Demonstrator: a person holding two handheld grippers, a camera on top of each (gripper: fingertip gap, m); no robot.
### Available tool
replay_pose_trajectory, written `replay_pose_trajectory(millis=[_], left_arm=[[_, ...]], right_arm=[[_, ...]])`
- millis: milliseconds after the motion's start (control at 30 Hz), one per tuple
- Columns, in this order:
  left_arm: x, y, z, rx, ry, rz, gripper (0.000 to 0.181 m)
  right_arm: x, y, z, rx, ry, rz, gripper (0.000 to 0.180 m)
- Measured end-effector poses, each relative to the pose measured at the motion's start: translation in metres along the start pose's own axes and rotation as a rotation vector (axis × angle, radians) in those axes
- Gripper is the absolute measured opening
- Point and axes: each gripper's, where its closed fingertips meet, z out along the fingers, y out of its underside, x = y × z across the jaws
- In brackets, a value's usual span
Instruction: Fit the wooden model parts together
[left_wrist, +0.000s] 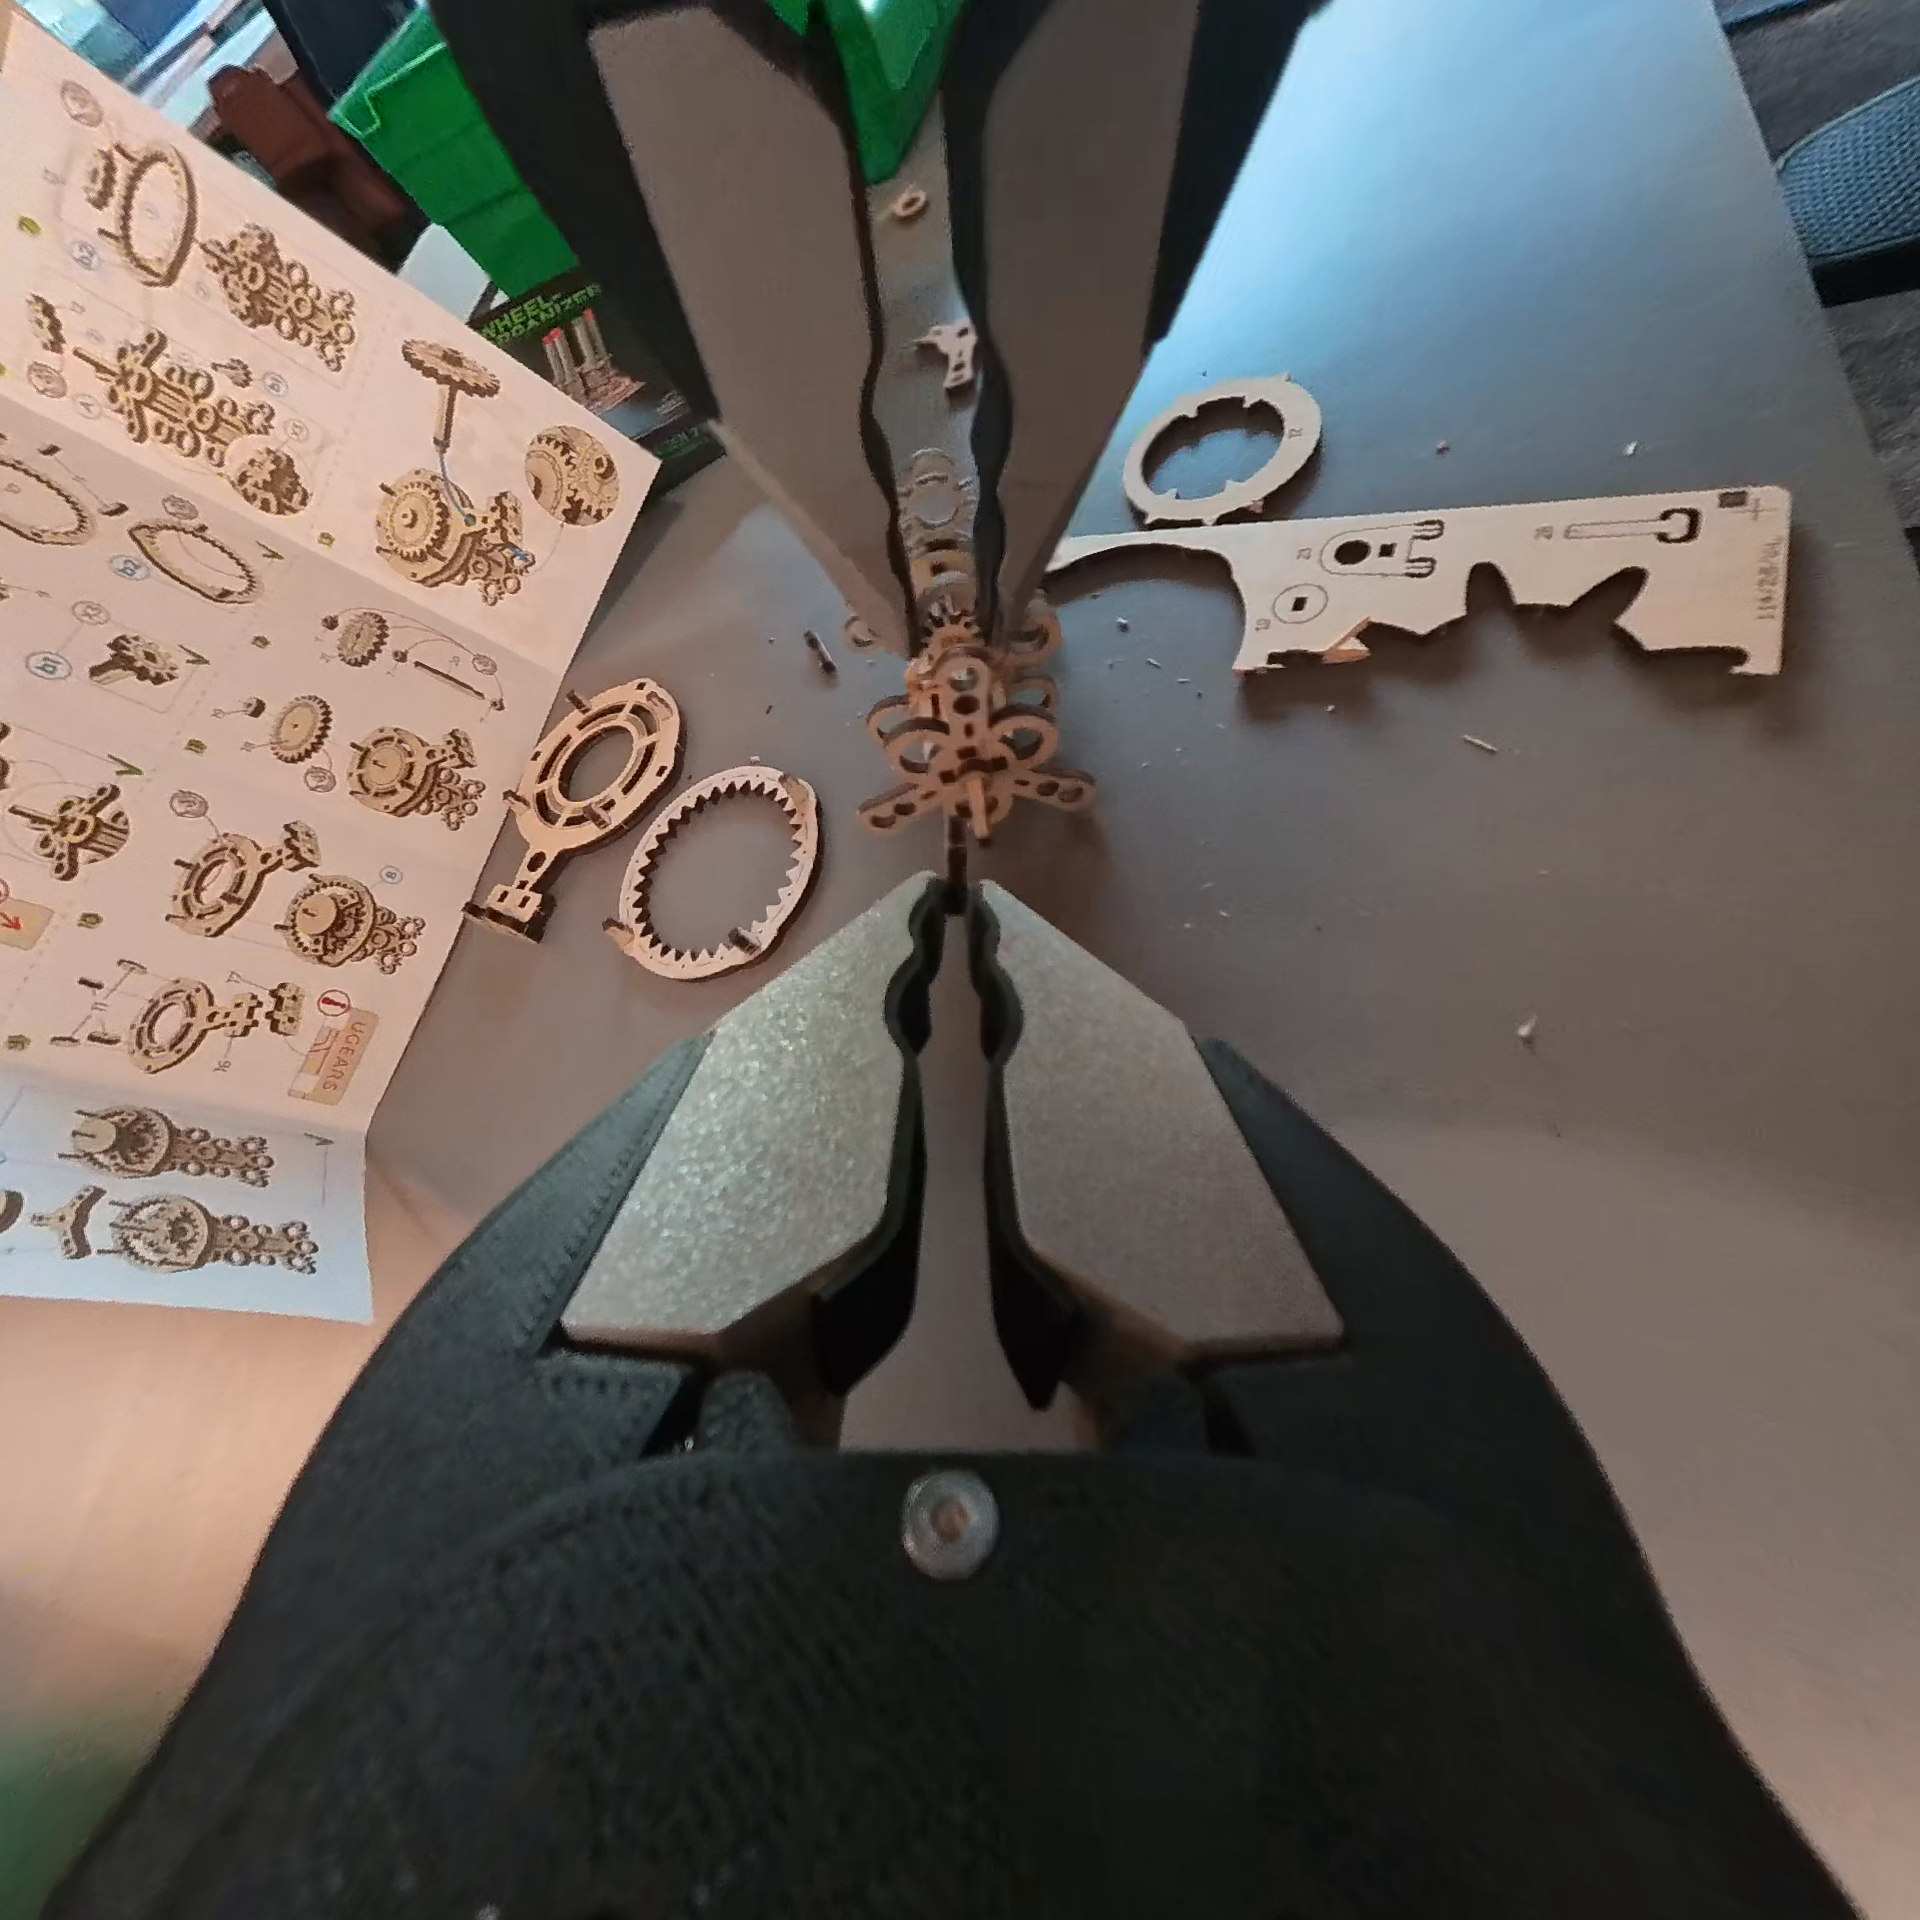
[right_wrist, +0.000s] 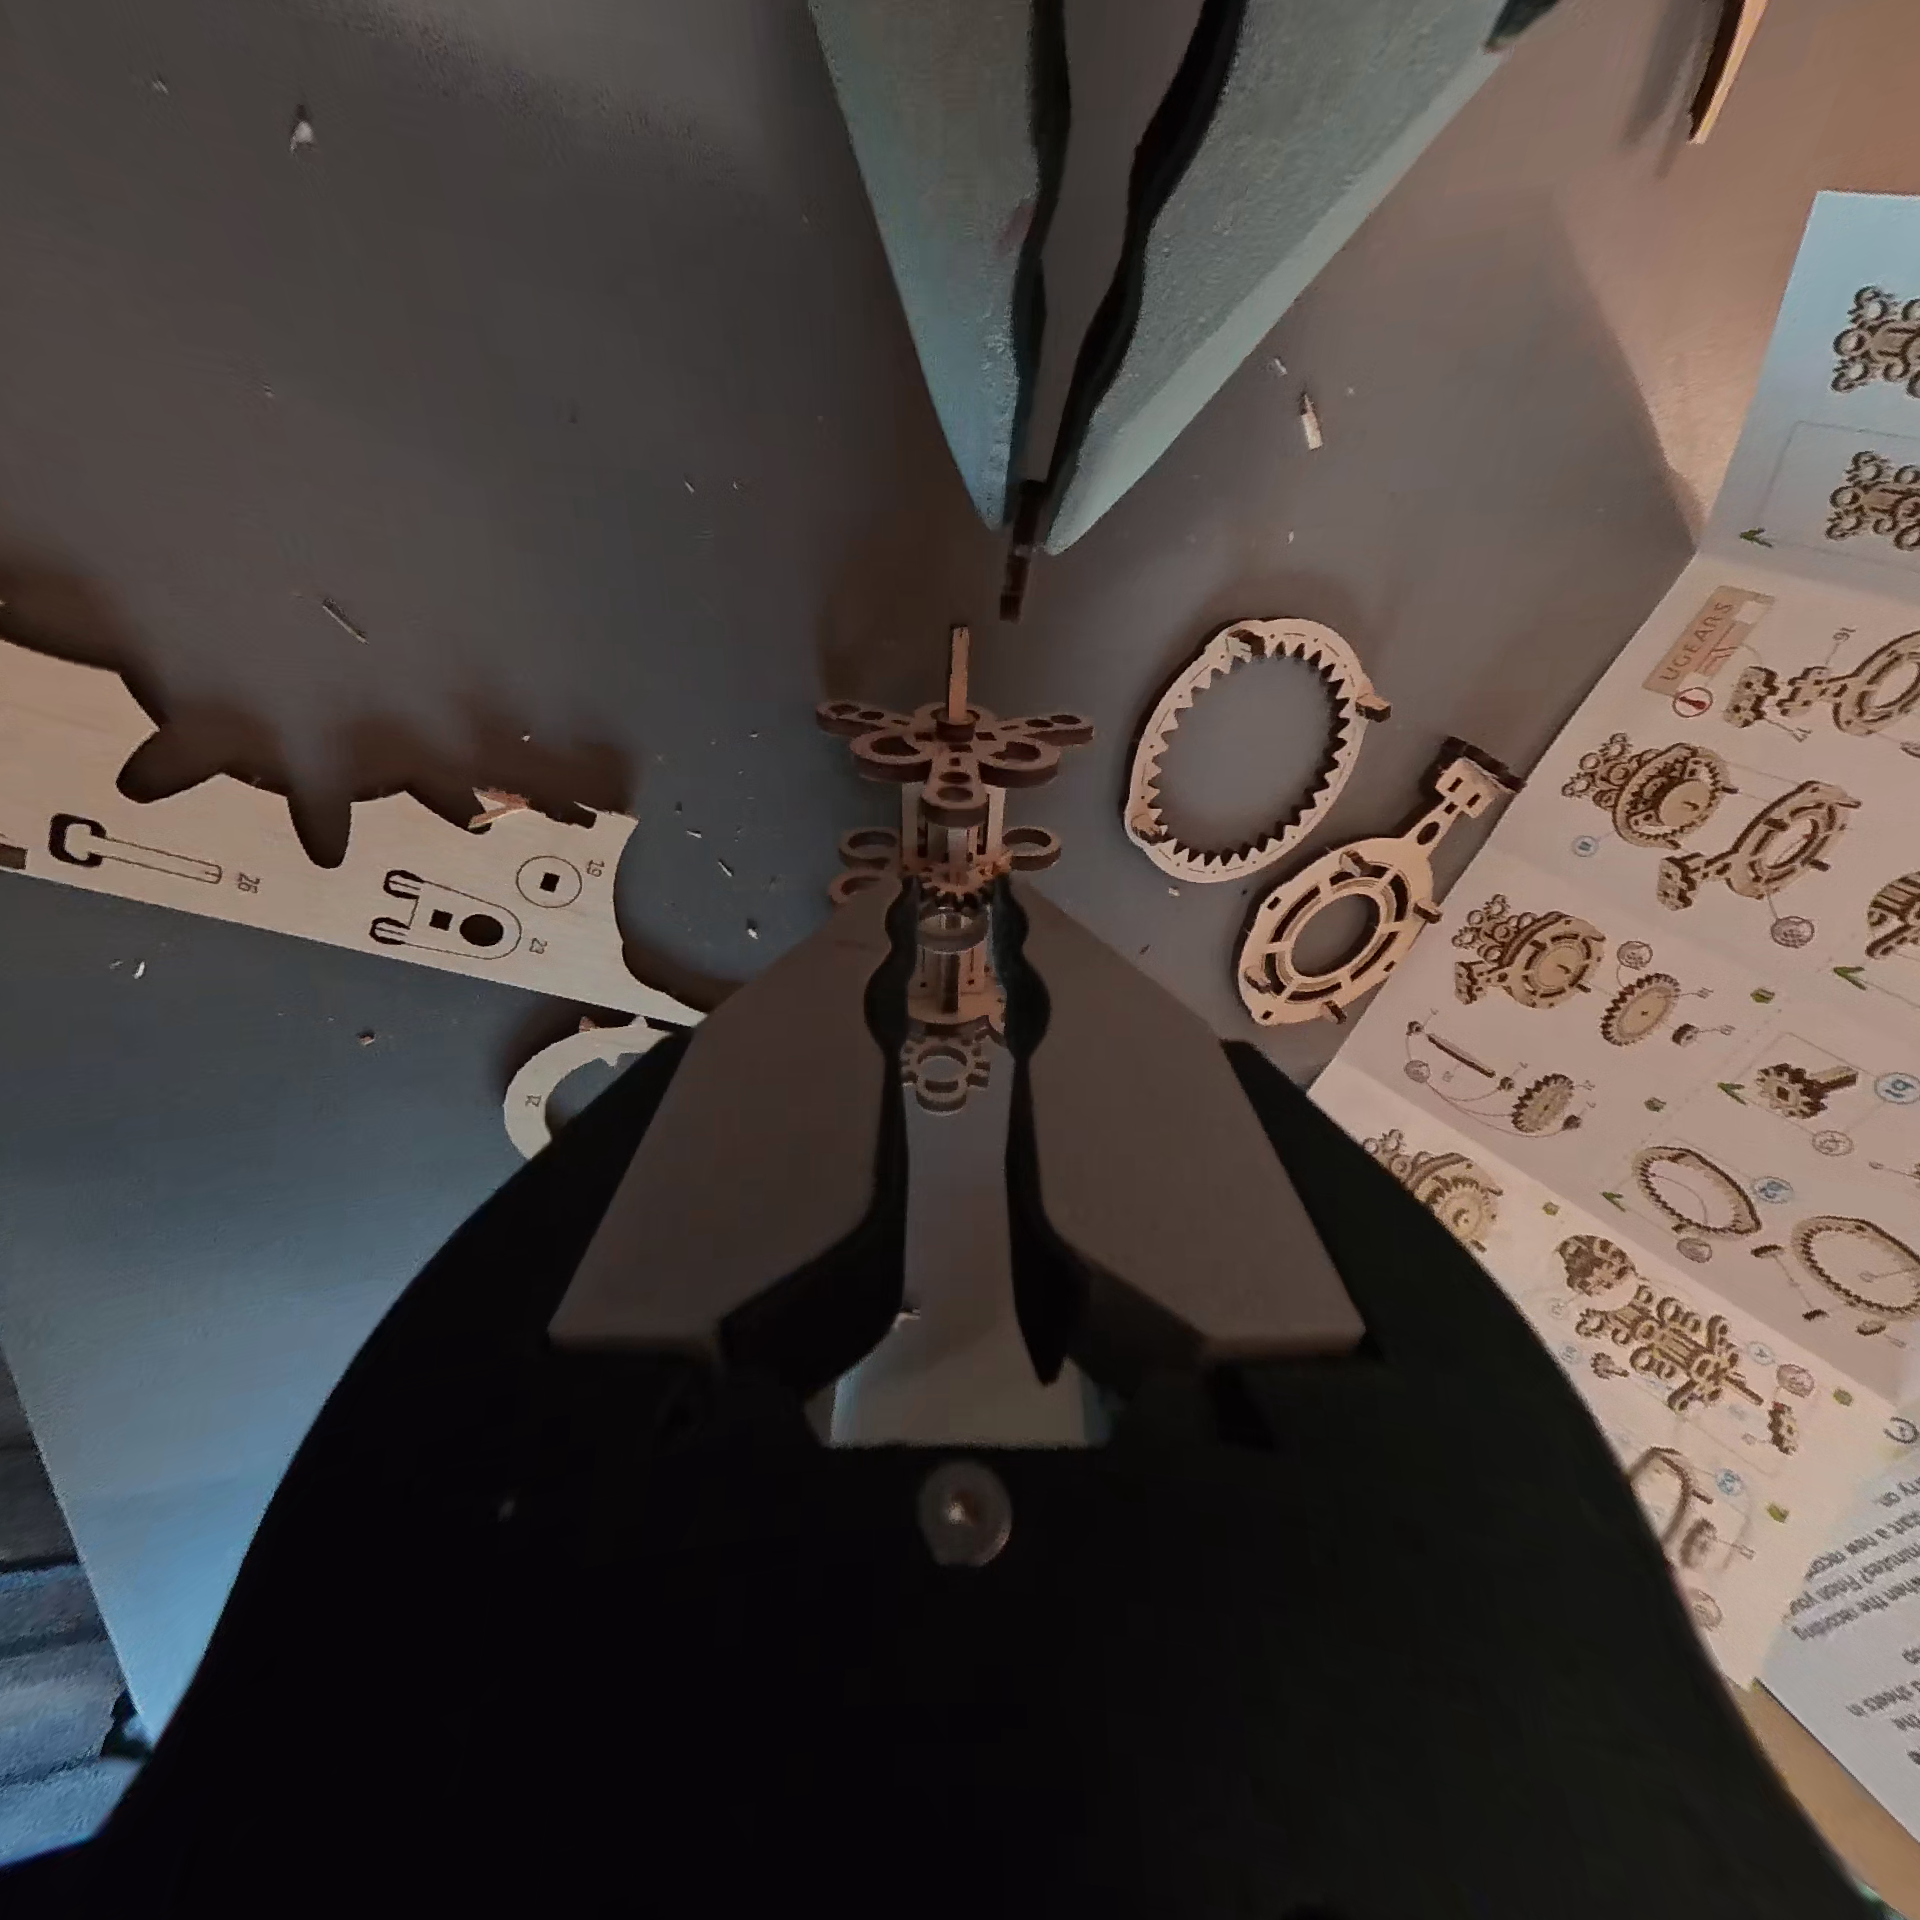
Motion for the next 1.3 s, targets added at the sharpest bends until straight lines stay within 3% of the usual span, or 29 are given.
replay_pose_trajectory(millis=[33, 500, 1300], left_arm=[[0.001, 0.000, 0.001, -0.005, -0.001, 0.008, 0.001], [0.005, 0.001, 0.003, -0.014, 0.003, 0.038, 0.001], [0.006, 0.001, 0.001, -0.013, 0.019, 0.033, 0.001]], right_arm=[[0.000, 0.000, 0.000, -0.009, -0.003, -0.005, 0.011], [-0.001, -0.002, 0.000, -0.056, -0.041, -0.029, 0.010], [-0.002, -0.015, -0.005, 0.043, -0.051, 0.003, 0.010]])
